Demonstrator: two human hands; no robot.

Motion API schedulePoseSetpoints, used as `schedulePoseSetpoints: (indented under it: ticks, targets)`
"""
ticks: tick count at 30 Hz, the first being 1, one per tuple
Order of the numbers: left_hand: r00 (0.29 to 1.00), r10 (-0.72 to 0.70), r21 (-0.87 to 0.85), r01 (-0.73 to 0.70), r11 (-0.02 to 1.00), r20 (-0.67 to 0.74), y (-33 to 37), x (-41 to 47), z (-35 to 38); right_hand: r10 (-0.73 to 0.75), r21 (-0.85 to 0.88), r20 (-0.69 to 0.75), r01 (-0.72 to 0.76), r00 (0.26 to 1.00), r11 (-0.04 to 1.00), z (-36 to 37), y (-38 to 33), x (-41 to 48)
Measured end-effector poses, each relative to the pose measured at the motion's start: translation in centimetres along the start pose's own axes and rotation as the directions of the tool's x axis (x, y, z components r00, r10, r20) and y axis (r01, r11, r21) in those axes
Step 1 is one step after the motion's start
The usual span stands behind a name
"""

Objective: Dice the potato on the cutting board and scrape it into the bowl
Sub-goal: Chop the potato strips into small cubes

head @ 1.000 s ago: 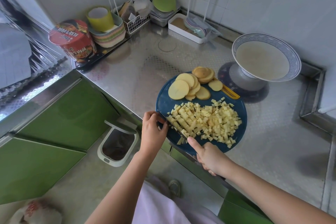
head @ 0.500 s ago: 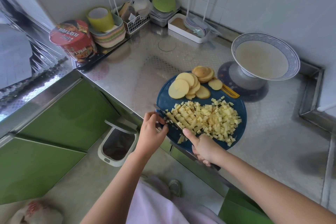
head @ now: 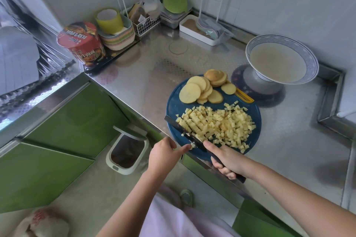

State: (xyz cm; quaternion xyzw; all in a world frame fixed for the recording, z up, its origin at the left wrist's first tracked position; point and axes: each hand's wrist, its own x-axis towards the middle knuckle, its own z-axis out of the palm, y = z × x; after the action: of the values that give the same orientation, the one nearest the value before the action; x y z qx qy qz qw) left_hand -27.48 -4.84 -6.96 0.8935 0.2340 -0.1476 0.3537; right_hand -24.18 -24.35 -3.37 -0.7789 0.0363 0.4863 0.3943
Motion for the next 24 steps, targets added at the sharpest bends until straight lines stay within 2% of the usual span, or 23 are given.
schedulePoseSetpoints:
  ticks: [5,11,14,20,24]
  targets:
    - [0.992,-0.040,-0.044,0.045,0.998,0.121,0.5,0.3,0.1,0.001,-0.057,-0.021,-0.003,1.000,0.998,0.3,0.6,-0.1]
    - [0.960,-0.117,-0.138,0.156,0.978,0.256,0.6,1.1,0.2,-0.004,-0.159,-0.140,-0.018,0.990,0.987,1.0,0.7,-0.2]
    - [0.951,-0.123,-0.140,0.168,0.976,0.284,0.8,1.3,0.0,-0.001,-0.169,-0.145,-0.024,0.989,0.985,1.4,0.3,0.1]
    - [0.954,-0.103,-0.090,0.133,0.987,0.281,1.0,1.1,-0.2,0.034,0.069,0.024,-0.036,0.999,0.997,0.3,-0.5,0.9]
    - [0.956,0.002,-0.106,0.030,0.994,0.293,1.9,0.3,-0.4,0.040,0.164,0.096,-0.056,0.995,0.985,-1.9,0.3,0.1]
